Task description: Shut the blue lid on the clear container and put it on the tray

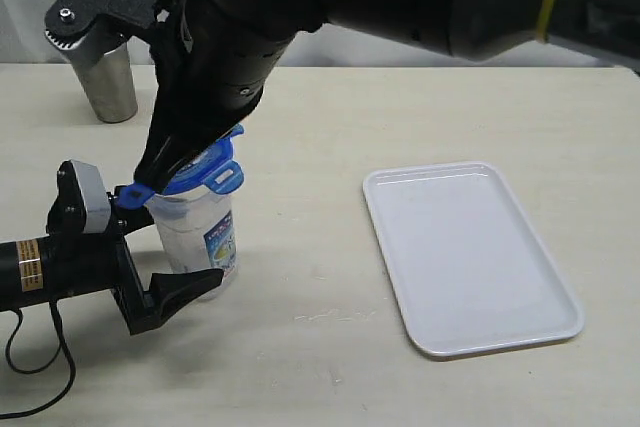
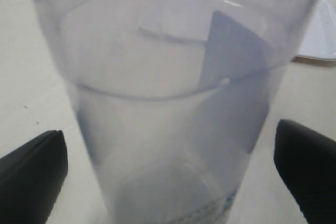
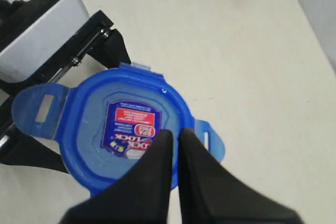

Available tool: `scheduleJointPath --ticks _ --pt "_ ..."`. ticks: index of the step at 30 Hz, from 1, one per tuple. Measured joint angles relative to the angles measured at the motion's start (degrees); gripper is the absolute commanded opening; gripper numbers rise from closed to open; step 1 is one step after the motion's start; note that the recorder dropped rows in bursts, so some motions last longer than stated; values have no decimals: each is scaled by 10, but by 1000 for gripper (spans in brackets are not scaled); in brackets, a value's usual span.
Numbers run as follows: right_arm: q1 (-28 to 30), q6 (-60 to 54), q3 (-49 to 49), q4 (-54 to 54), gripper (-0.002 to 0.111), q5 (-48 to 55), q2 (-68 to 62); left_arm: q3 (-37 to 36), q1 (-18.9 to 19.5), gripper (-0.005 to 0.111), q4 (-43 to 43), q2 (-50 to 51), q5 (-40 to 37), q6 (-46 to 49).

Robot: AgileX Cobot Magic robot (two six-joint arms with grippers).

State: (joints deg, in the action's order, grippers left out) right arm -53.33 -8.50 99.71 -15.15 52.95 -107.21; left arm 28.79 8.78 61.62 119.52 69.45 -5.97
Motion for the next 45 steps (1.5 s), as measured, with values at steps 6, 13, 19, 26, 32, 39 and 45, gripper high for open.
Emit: scheduleJointPath --ticks 6,13,19,26,32,39,45 --pt "4 -39 0 52 4 -5 -10 0 0 105 0 0 0 0" --pt "4 -40 -1 56 4 19 -38 0 0 105 0 0 0 0" --pt "4 -63 -16 85 4 9 -37 0 0 105 0 0 0 0" --pt "4 -69 -37 89 4 -10 -31 0 0 105 0 0 0 0" --pt "4 -70 -52 89 4 -25 -30 0 0 105 0 0 0 0" --pt "4 -70 -71 89 4 -47 -29 0 0 105 -1 0 0 0" --pt "4 -70 -72 89 4 -48 -29 0 0 105 -3 -7 0 0"
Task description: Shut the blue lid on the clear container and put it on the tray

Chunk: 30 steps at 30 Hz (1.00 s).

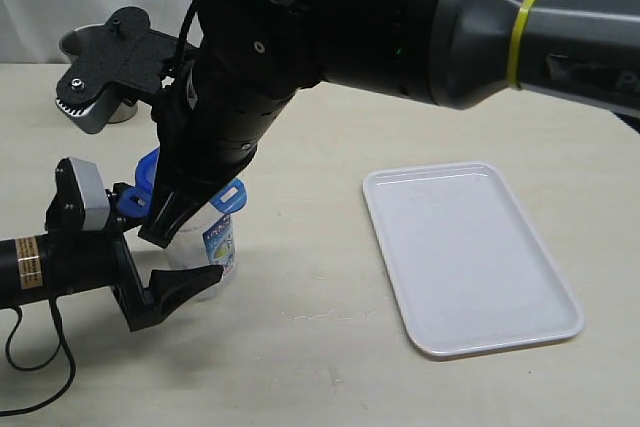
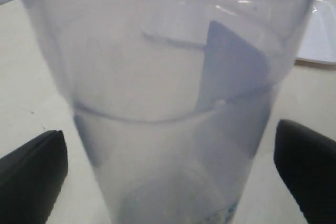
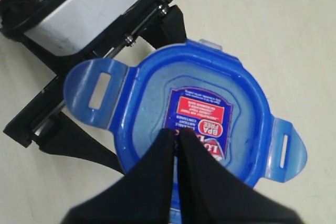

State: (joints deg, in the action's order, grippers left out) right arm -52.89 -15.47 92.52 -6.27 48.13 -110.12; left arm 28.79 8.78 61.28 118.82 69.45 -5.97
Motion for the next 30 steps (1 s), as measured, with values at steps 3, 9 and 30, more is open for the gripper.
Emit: scheduleJointPath --ticks 3,9,30 --pt "0 0 0 0 4 0 0 0 0 105 0 -20 0 -7" --pt "0 0 0 0 4 0 0 0 5 105 0 -51 0 -13" --pt "0 -1 0 1 4 -9 0 -1 91 105 188 -167 -5 -60"
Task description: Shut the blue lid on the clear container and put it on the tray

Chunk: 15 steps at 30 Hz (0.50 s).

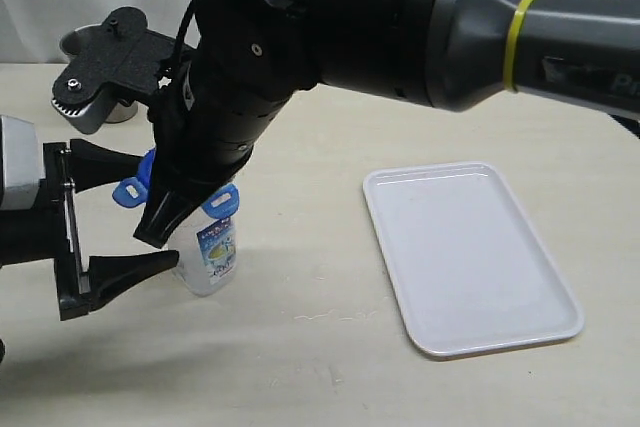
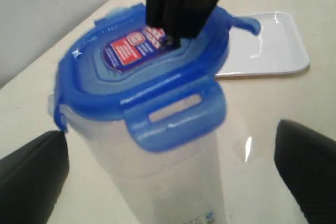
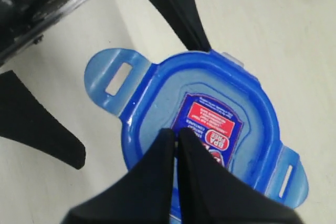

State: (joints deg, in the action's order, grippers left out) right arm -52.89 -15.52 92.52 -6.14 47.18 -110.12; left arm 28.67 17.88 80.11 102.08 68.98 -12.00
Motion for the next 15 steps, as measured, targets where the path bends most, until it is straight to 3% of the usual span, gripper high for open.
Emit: scheduleJointPath --ticks 8,15 --pt "0 0 0 1 4 -3 0 0 5 105 -15 -26 0 -83" --pt "0 0 0 1 4 -3 0 0 -27 105 -76 101 3 -5"
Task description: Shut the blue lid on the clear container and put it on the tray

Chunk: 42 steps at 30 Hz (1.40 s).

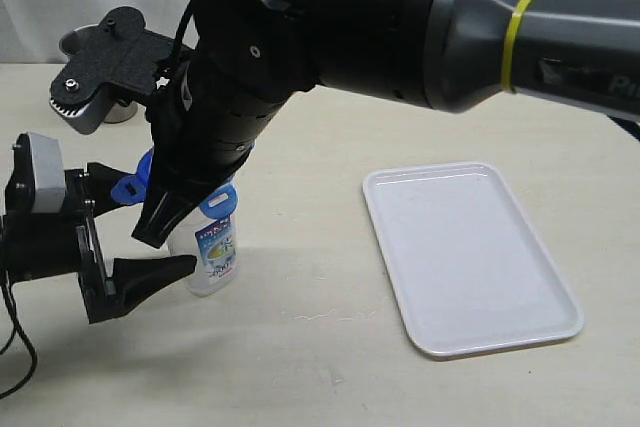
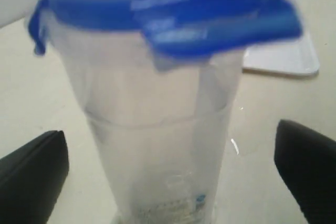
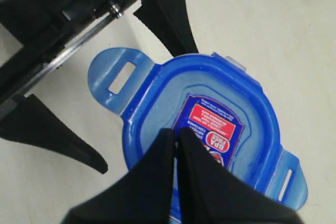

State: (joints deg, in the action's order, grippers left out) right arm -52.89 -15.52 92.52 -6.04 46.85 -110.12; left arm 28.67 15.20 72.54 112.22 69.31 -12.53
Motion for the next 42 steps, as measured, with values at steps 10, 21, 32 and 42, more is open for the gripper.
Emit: scheduleJointPath --ticks 10,21,32,42 --pt "0 -11 0 9 4 0 0 59 -52 105 -38 78 -1 20" --pt "0 -14 0 11 4 0 -1 85 -82 105 -83 94 1 20" --pt "1 -14 0 19 4 0 -1 85 -119 80 -86 94 5 8" --pt "1 -23 0 25 4 -1 -1 87 -119 0 -80 94 5 7"
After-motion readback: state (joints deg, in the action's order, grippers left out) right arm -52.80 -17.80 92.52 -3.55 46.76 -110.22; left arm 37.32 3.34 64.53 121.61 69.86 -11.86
